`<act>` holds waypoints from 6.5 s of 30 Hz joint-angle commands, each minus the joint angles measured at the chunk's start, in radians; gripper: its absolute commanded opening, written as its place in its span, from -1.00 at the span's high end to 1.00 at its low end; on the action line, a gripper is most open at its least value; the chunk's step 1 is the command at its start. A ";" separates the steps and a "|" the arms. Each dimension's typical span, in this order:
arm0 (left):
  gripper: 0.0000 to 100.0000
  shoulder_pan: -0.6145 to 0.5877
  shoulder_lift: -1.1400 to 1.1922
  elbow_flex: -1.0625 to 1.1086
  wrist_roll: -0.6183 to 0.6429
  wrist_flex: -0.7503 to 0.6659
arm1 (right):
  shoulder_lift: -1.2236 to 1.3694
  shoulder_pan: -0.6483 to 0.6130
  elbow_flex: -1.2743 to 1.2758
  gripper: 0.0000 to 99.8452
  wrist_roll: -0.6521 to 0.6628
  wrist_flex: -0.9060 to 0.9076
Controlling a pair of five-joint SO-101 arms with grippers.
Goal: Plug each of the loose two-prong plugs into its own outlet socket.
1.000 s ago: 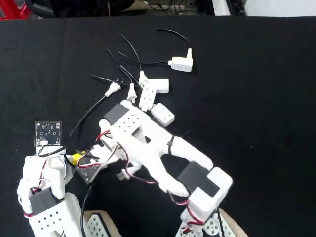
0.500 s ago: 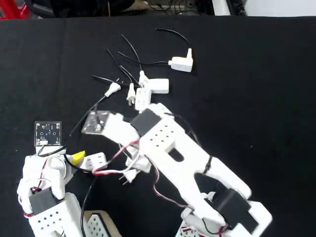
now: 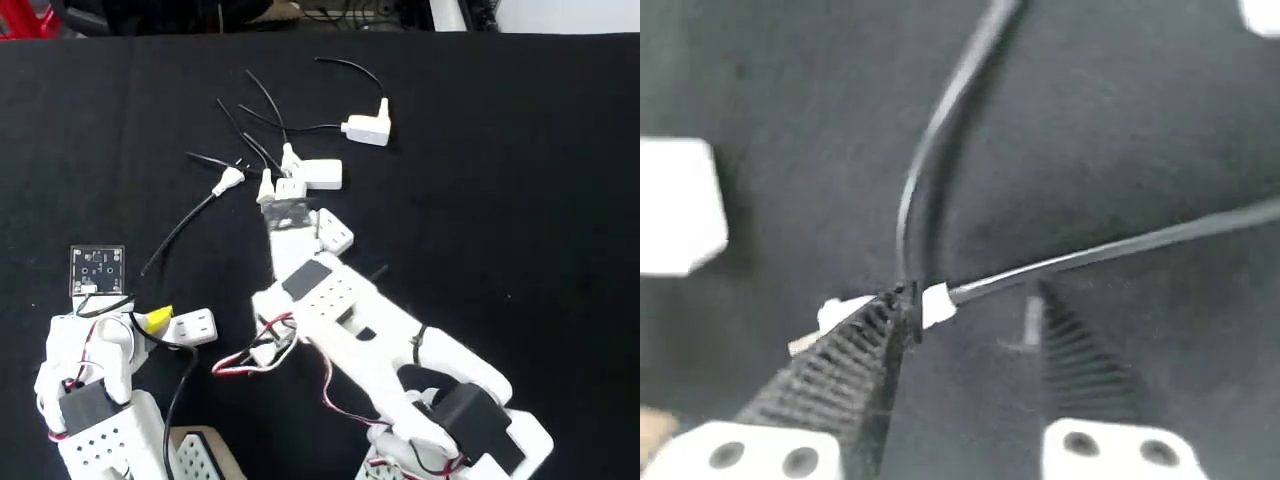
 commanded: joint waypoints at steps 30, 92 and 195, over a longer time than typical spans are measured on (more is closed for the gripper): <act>0.18 -0.005 0.000 -0.005 0.005 -0.015 | 0.280 0.069 -0.199 0.98 0.020 0.143; 0.18 -0.005 0.000 -0.004 0.005 -0.015 | 0.323 0.035 -0.397 0.72 0.962 0.135; 0.40 0.243 0.859 -0.739 -0.362 0.278 | 0.035 0.207 -0.657 0.98 0.614 0.430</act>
